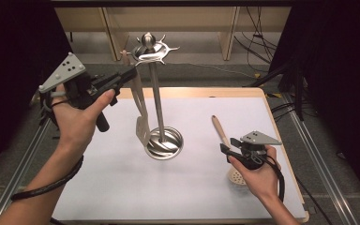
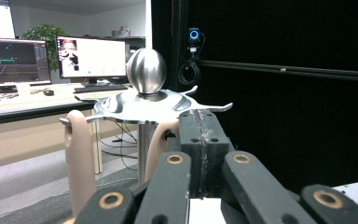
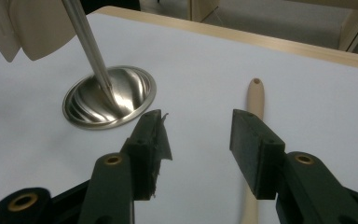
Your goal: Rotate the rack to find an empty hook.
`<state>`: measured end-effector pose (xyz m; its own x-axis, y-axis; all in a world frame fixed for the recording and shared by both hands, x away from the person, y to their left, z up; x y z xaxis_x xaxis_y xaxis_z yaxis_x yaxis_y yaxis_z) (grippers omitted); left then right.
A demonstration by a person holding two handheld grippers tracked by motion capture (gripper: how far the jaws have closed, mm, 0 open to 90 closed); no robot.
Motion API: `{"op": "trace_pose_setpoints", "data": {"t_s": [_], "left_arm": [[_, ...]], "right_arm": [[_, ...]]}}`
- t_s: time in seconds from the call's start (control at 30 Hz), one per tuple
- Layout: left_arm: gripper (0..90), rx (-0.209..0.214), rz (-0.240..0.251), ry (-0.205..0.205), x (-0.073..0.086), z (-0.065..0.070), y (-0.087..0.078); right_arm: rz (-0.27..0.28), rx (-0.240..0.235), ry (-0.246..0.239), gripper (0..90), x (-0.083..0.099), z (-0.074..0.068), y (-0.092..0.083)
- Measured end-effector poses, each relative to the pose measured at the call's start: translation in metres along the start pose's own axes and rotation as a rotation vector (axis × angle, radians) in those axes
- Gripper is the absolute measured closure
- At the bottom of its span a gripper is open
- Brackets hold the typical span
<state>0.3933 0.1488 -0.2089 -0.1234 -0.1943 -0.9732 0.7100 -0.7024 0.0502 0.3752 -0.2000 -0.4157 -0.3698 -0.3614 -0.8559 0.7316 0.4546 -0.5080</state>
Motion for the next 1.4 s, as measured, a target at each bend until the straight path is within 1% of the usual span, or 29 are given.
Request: {"op": "trace_pose_setpoints", "data": {"t_s": [0.03,0.07,0.13,0.17,0.2,0.23,0.27,0.3,0.33,0.4,0.63,0.77,0.8,0.83,0.9,0.93,0.97,1.0,1.03,1.07,1.17,1.2,1.23,1.27,1.3,1.33,1.37,1.4], "left_arm": [[89.4,0.001,0.001,-0.003,-0.0002,-0.0006,-0.0001],[89.4,0.001,0.002,-0.003,-0.0005,-0.0013,-0.0002],[89.4,-0.003,0.001,-0.004,-0.0009,-0.0024,-0.0006],[89.4,-0.003,0.000,-0.003,-0.0011,-0.0027,-0.0006],[89.4,-0.004,0.000,-0.003,-0.0012,-0.0030,-0.0005],[89.4,-0.005,0.001,-0.004,-0.0014,-0.0032,-0.0004],[89.4,-0.006,0.001,-0.005,-0.0016,-0.0036,-0.0003],[89.4,-0.006,0.001,-0.006,-0.0017,-0.0040,-0.0004],[89.4,-0.007,0.001,-0.005,-0.0019,-0.0047,-0.0006],[89.4,-0.007,0.004,-0.007,-0.0022,-0.0057,-0.0008],[89.4,-0.014,-0.002,-0.005,-0.0032,-0.0076,-0.0018],[89.4,-0.008,-0.009,-0.006,-0.0033,-0.0070,-0.0019],[89.3,-0.005,-0.010,-0.009,-0.0032,-0.0068,-0.0019],[89.3,-0.002,-0.012,-0.006,-0.0031,-0.0066,-0.0018],[89.3,0.002,-0.019,-0.004,-0.0031,-0.0052,-0.0013],[89.3,0.005,-0.021,-0.004,-0.0029,-0.0045,-0.0009],[89.3,0.008,-0.024,-0.003,-0.0026,-0.0040,-0.0004],[89.2,0.010,-0.024,-0.006,-0.0023,-0.0035,0.0002],[89.2,0.012,-0.024,-0.006,-0.0021,-0.0030,0.0010],[89.2,0.012,-0.026,-0.004,-0.0019,-0.0023,0.0015],[89.1,0.013,-0.033,-0.001,-0.0023,-0.0006,0.0021],[89.1,0.014,-0.034,-0.002,-0.0023,-0.0004,0.0020],[89.1,0.016,-0.034,-0.002,-0.0023,-0.0003,0.0018],[89.0,0.017,-0.034,-0.003,-0.0023,0.0000,0.0015],[88.9,0.017,-0.035,0.001,-0.0023,0.0004,0.0012],[88.8,0.021,-0.036,0.003,-0.0022,0.0011,0.0009],[88.3,0.022,-0.035,0.002,-0.0018,0.0017,0.0004],[87.6,0.020,-0.032,0.003,-0.0016,0.0021,-0.0001]], "right_arm": [[-0.002,-0.002,0.005,54.4,0.0002,-0.0004,0.0001],[0.013,0.003,0.003,54.3,0.0000,0.0000,0.0013],[0.006,-0.015,0.007,54.3,-0.0004,-0.0002,0.0011],[0.007,0.005,-0.010,54.3,-0.0003,0.0015,0.0005],[0.011,-0.004,-0.005,54.3,0.0000,0.0008,0.0015],[-0.005,-0.016,0.020,54.3,-0.0001,-0.0009,0.0003],[-0.005,-0.016,0.017,54.3,0.0000,-0.0007,0.0004],[-0.022,-0.010,0.042,54.3,0.0004,-0.0024,-0.0012],[-0.027,-0.011,0.036,54.3,0.0007,-0.0019,-0.0013],[-0.007,-0.011,0.037,54.3,0.0006,-0.0019,0.0006],[-0.003,-0.006,0.031,54.4,0.0004,-0.0010,0.0005],[-0.004,-0.014,0.042,54.3,0.0007,-0.0017,-0.0001],[-0.007,-0.010,0.052,54.3,0.0010,-0.0020,-0.0004],[-0.008,-0.021,0.053,54.3,0.0012,-0.0017,-0.0002],[-0.003,-0.011,0.040,54.3,0.0025,0.0004,0.0000],[-0.007,-0.013,0.048,54.3,0.0031,0.0004,0.0000],[-0.012,-0.025,0.068,54.3,0.0038,-0.0004,-0.0002],[-0.013,-0.016,0.029,54.3,0.0046,0.0033,0.0005],[-0.021,-0.010,0.024,54.3,0.0051,0.0049,-0.0004],[-0.038,-0.022,0.069,54.3,0.0056,0.0017,-0.0011],[-0.018,-0.015,0.058,54.3,0.0052,0.0030,-0.0008],[-0.016,-0.017,0.039,54.3,0.0051,0.0052,-0.0012],[-0.030,-0.006,0.066,54.3,0.0046,0.0034,-0.0035],[-0.003,-0.001,0.057,54.3,0.0039,0.0044,-0.0017],[0.005,0.004,0.048,54.3,0.0039,0.0052,-0.0015],[-0.018,-0.012,0.070,54.3,0.0036,0.0035,-0.0032],[-0.018,-0.011,0.065,54.2,0.0033,0.0038,-0.0035],[-0.016,0.000,0.030,54.2,0.0033,0.0066,-0.0037]]}}
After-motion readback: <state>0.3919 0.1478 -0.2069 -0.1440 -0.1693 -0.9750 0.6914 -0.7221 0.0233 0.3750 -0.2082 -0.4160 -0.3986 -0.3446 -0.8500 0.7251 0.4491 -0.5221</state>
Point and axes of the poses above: each handheld gripper's, and its own axes: y roughly forward along the jaws, x roughly out of its underside, z roughly to its right, the point moved 4 cm from there along y, roughly forward along the jaws, and after that the axes turned 10 degrees about -y, right-handed, at the moved point
